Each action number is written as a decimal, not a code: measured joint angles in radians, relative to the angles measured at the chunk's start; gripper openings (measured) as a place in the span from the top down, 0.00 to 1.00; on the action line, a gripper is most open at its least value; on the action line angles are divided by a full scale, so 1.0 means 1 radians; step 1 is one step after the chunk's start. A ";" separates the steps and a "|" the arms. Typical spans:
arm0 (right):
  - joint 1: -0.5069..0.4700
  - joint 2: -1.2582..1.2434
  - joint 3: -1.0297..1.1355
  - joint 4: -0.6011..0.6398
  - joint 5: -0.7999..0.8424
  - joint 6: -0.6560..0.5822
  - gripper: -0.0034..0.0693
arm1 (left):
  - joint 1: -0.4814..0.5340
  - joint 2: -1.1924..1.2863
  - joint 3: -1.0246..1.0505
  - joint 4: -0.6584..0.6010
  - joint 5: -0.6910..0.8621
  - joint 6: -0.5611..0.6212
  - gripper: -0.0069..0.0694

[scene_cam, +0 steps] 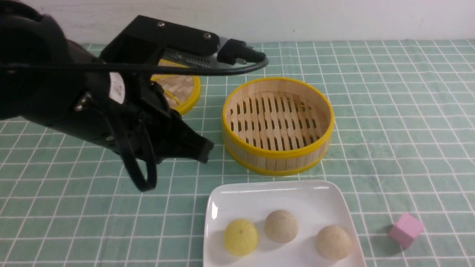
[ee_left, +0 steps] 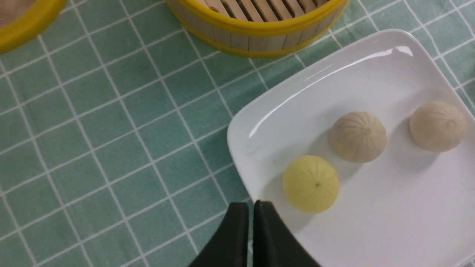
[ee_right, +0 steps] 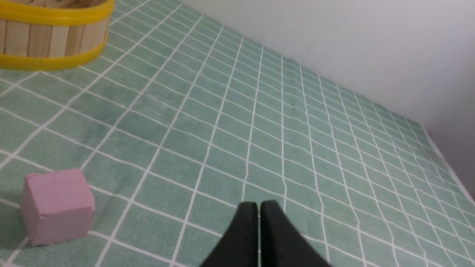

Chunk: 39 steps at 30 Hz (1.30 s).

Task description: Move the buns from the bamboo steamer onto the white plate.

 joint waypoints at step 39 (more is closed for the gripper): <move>-0.001 0.000 -0.011 0.094 0.168 0.284 0.82 | 0.000 -0.784 0.549 -0.022 -0.214 -0.177 0.90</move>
